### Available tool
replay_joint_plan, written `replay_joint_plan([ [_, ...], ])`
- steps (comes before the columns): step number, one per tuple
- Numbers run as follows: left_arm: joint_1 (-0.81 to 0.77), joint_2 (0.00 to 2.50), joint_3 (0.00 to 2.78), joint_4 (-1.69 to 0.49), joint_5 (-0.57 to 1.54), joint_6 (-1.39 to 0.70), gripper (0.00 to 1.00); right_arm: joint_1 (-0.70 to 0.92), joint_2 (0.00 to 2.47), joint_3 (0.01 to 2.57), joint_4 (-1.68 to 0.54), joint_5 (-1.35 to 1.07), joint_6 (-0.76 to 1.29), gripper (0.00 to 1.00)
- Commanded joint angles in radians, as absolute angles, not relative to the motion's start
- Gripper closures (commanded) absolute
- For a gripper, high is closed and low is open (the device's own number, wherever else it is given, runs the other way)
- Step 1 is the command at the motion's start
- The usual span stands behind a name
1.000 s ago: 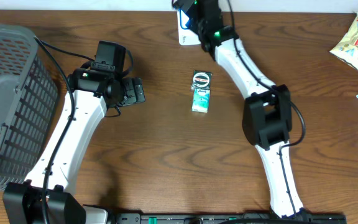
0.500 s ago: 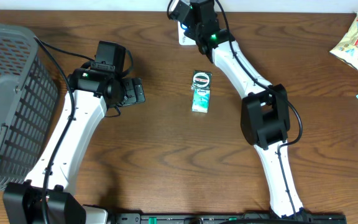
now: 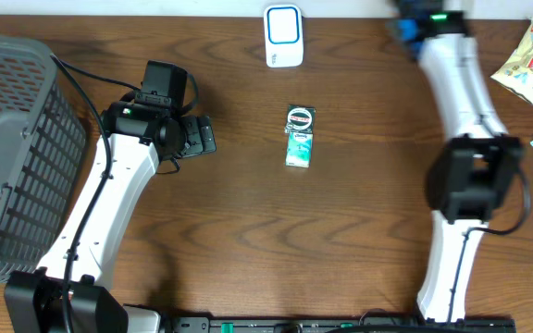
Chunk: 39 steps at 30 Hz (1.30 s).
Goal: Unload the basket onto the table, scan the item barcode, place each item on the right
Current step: 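Hold the orange pack barcode against the scanner window, then carry the orange pack to the top right and release it, then reach down and grasp the small mint-green Kleenex pack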
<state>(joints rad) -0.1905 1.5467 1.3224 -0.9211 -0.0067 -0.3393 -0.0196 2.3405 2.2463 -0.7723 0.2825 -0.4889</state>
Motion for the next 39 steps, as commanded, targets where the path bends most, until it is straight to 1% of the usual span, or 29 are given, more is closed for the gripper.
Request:
replay_joint_plan([
  [1, -0.186, 1.549, 1.328, -0.927, -0.020, -0.333, 0.02, -0.141, 2.337, 2.244, -0.861, 0.312, -0.295, 0.99],
  [3, -0.186, 1.549, 1.328, -0.927, -0.020, -0.333, 0.02, -0.207, 2.337, 2.244, -0.910, 0.311, -0.219, 0.98],
  [4, -0.186, 1.549, 1.328, -0.927, -0.020, -0.333, 0.02, -0.233, 2.337, 2.244, -0.928, 0.306, -0.191, 0.95],
  [5, -0.186, 1.549, 1.328, -0.927, -0.020, -0.333, 0.02, -0.262, 2.337, 2.244, -0.948, 0.294, -0.168, 0.83],
  [6, -0.186, 1.549, 1.328, -0.927, -0.020, -0.333, 0.02, -0.289, 2.337, 2.243, -0.966, 0.268, -0.155, 0.67],
  [7, -0.186, 1.549, 1.328, -0.927, -0.020, -0.333, 0.02, -0.311, 2.337, 2.243, -0.980, 0.231, -0.152, 0.41],
  [9, -0.186, 1.549, 1.328, -0.927, -0.020, -0.333, 0.02, -0.350, 2.337, 2.243, -1.009, 0.173, -0.152, 0.18],
  [10, -0.186, 1.549, 1.328, -0.927, -0.020, -0.333, 0.02, -0.364, 2.337, 2.243, -1.021, 0.164, -0.150, 0.02],
  [13, -0.186, 1.549, 1.328, -0.927, -0.020, -0.333, 0.02, -0.393, 2.337, 2.243, -1.050, 0.133, -0.150, 0.01],
  [16, -0.186, 1.549, 1.328, -0.927, -0.020, -0.333, 0.02, -0.400, 2.337, 2.243, -1.059, 0.008, -0.149, 0.01],
  [24, -0.186, 1.549, 1.328, -0.927, -0.020, -0.333, 0.02, -0.371, 2.337, 2.234, -1.146, -0.764, -0.105, 0.01],
  [27, -0.186, 1.549, 1.328, -0.927, -0.020, -0.333, 0.02, -0.326, 2.337, 2.216, -1.166, -0.914, -0.105, 0.01],
  [29, -0.186, 1.549, 1.328, -0.927, -0.020, -0.333, 0.02, -0.286, 2.337, 2.200, -1.171, -0.910, -0.105, 0.03],
  [30, -0.186, 1.549, 1.328, -0.927, -0.020, -0.333, 0.02, -0.237, 2.337, 2.174, -1.171, -0.884, -0.105, 0.09],
  [33, -0.186, 1.549, 1.328, -0.927, -0.020, -0.333, 0.02, -0.141, 2.337, 2.113, -1.160, -0.823, -0.100, 0.12],
  [38, -0.186, 1.549, 1.328, -0.927, -0.020, -0.333, 0.02, -0.009, 2.338, 2.030, -1.130, -0.709, -0.013, 0.12],
  [39, -0.186, 1.549, 1.328, -0.927, -0.020, -0.333, 0.02, 0.012, 2.338, 2.019, -1.130, -0.708, -0.012, 0.14],
])
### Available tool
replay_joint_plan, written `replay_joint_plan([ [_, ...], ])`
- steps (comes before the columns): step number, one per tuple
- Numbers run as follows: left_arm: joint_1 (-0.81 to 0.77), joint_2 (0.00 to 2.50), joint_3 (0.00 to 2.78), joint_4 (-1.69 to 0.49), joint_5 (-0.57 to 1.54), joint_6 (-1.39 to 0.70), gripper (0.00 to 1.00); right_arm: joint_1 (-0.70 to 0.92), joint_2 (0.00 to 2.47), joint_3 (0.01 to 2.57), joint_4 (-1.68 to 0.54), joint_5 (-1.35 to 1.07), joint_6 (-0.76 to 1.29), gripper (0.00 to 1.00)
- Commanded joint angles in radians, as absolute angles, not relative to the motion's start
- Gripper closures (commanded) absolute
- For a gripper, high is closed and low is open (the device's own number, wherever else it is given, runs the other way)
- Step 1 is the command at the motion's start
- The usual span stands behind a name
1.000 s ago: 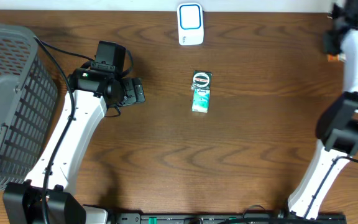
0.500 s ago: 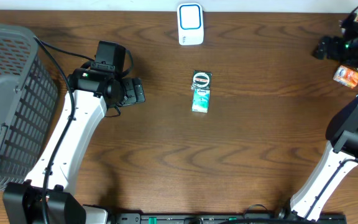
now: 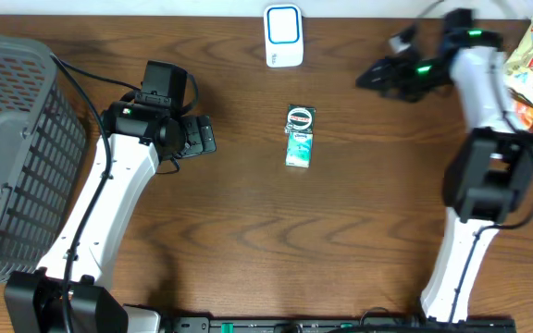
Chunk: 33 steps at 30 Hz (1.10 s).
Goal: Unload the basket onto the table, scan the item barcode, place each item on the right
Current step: 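Reach down and grasp the small mint-green Kleenex pack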
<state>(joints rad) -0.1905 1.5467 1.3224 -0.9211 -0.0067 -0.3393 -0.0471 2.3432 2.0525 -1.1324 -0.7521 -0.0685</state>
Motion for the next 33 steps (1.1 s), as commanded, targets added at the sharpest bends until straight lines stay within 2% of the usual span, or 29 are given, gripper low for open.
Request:
replay_joint_plan([
  [1, -0.186, 1.549, 1.328, -0.927, -0.020, -0.333, 0.02, 0.038, 2.338, 2.011, -1.134, -0.709, -0.011, 0.16],
  [3, -0.186, 1.549, 1.328, -0.927, -0.020, -0.333, 0.02, 0.078, 2.337, 2.006, -1.157, -0.709, -0.012, 0.19],
  [7, -0.186, 1.549, 1.328, -0.927, -0.020, -0.333, 0.02, 0.139, 2.336, 2.007, -1.233, -0.708, -0.012, 0.09],
  [12, -0.186, 1.549, 1.328, -0.927, -0.020, -0.333, 0.02, 0.189, 2.336, 2.006, -1.342, -0.598, -0.039, 0.07],
  [16, -0.186, 1.549, 1.328, -0.927, -0.020, -0.333, 0.02, 0.238, 2.336, 2.003, -1.378, -0.458, -0.038, 0.15],
  [21, -0.186, 1.549, 1.328, -0.927, -0.020, -0.333, 0.02, 0.295, 2.336, 2.000, -1.357, -0.393, 0.013, 0.18],
  [27, -0.186, 1.549, 1.328, -0.927, -0.020, -0.333, 0.02, 0.324, 2.342, 2.000, -1.308, -0.349, 0.106, 0.37],
  [33, -0.186, 1.549, 1.328, -0.927, -0.020, -0.333, 0.02, 0.311, 2.342, 1.998, -1.299, -0.349, 0.117, 0.36],
])
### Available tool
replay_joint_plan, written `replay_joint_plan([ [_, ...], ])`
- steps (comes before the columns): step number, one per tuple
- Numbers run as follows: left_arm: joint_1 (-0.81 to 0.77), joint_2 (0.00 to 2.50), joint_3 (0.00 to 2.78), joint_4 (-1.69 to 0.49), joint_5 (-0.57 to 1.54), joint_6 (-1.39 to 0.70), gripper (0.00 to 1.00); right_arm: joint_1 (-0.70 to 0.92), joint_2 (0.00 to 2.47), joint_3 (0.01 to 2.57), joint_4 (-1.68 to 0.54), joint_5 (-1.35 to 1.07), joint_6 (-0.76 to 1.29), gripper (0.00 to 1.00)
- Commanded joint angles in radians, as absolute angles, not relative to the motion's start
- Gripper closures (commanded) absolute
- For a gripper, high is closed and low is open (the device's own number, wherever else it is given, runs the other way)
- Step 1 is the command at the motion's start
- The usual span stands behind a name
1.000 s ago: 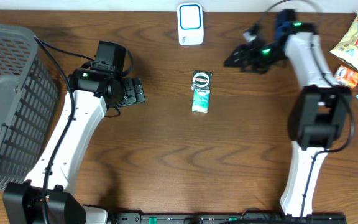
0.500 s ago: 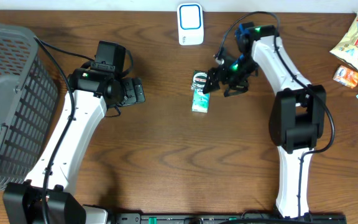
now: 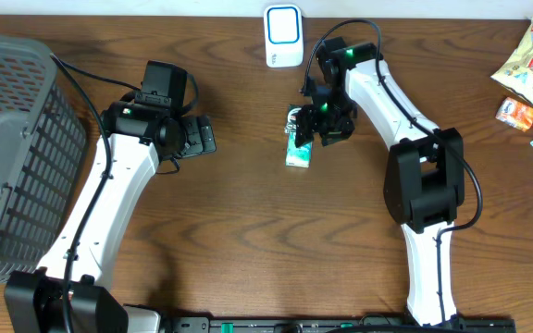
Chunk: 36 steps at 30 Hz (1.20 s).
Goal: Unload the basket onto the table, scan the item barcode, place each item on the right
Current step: 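Reach down and grasp the small mint-green Kleenex pack, then lift the green Kleenex pack and turn it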
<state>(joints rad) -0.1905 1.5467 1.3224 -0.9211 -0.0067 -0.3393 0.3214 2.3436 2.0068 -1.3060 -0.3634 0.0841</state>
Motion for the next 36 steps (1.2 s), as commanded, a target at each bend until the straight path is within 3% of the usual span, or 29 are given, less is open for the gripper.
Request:
replay_joint_plan([
  [1, -0.186, 1.549, 1.328, -0.927, -0.020, -0.333, 0.03, 0.307, 2.342, 1.994, -1.296, -0.350, 0.120, 0.36],
  [11, -0.186, 1.549, 1.328, -0.927, -0.020, -0.333, 0.02, 0.296, 2.342, 1.843, -1.155, -0.511, 0.138, 0.37],
  [15, -0.186, 1.549, 1.328, -0.927, -0.020, -0.333, 0.02, 0.288, 2.342, 1.772, -1.079, -0.590, 0.138, 0.42],
  [16, -0.186, 1.549, 1.328, -0.927, -0.020, -0.333, 0.02, 0.284, 2.342, 1.764, -1.071, -0.591, 0.138, 0.47],
  [19, -0.186, 1.549, 1.328, -0.927, -0.020, -0.333, 0.02, 0.271, 2.341, 1.747, -1.067, -0.593, 0.138, 0.81],
  [20, -0.186, 1.549, 1.328, -0.927, -0.020, -0.333, 0.02, 0.267, 2.341, 1.747, -1.074, -0.597, 0.137, 0.98],
  [28, -0.186, 1.549, 1.328, -0.927, -0.020, -0.333, 0.02, 0.231, 2.297, 1.748, -1.102, -0.633, 0.090, 0.99],
  [36, -0.186, 1.549, 1.328, -0.927, -0.020, -0.333, 0.02, 0.182, 2.109, 1.748, -1.116, -0.912, -0.216, 0.99],
])
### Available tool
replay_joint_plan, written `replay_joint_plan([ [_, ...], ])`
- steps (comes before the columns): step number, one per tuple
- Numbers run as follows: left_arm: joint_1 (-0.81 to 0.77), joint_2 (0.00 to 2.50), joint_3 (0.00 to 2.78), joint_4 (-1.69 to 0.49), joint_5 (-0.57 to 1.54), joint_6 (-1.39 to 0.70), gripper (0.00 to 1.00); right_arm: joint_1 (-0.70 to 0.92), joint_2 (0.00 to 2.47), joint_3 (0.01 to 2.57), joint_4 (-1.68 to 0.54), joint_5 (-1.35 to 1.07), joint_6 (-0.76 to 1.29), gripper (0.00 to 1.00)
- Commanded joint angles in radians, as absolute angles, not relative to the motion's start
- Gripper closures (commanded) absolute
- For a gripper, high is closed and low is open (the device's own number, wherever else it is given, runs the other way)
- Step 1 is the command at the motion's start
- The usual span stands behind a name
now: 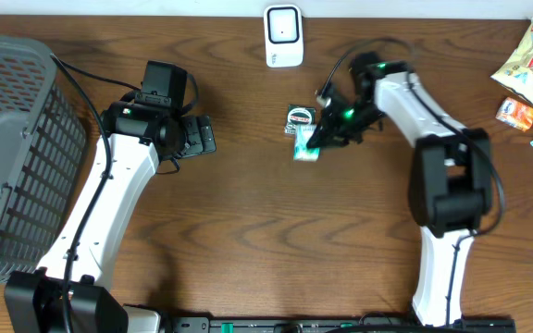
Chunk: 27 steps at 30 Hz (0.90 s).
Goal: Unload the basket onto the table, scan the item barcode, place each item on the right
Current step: 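Lift the green Kleenex pack and turn it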
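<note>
The item is a small green packet (301, 129) with a round black-and-white mark at its far end, lying mid-table in the overhead view. Its near end is skewed toward the right. My right gripper (316, 141) reaches in from the right and is closed on that near end, with green light on its fingers. The white scanner (284, 24) with a dark window stands at the back edge, straight behind the packet. My left gripper (202, 135) hangs left of the packet, well apart from it and holding nothing. Its finger gap is not discernible.
A grey mesh basket (12, 139) fills the left side. At the far right lie a yellow snack bag, a small orange packet (518, 112) and a teal pack at the edge.
My right gripper has shifted from over the packet's middle to its near end and has closed on it. The packet's near end has swung a little to the right. The left arm is unchanged.
The right arm was first folded back at the far right, away from the packet. It then reached toward the back centre, then stood over the packet. Now it holds the packet's near end. The left arm stayed still throughout.
</note>
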<state>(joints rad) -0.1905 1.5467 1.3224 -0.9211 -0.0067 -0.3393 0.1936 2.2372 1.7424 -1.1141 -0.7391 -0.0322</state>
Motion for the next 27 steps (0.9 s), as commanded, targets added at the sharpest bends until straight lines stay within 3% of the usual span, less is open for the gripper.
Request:
replay_joint_plan([
  [1, -0.186, 1.549, 1.328, -0.927, -0.020, -0.333, 0.02, 0.181, 2.094, 1.748, -1.116, -0.932, -0.248, 0.99],
  [7, -0.186, 1.549, 1.328, -0.927, -0.020, -0.333, 0.02, 0.180, 2.027, 1.748, -1.103, -1.209, -0.482, 0.99],
  [17, -0.186, 1.549, 1.328, -0.927, -0.020, -0.333, 0.02, 0.186, 2.031, 1.748, -1.031, -1.478, -0.496, 0.99],
  [27, -0.186, 1.549, 1.328, -0.927, -0.020, -0.333, 0.02, 0.211, 2.031, 1.748, -0.997, -1.542, -0.495, 0.99],
])
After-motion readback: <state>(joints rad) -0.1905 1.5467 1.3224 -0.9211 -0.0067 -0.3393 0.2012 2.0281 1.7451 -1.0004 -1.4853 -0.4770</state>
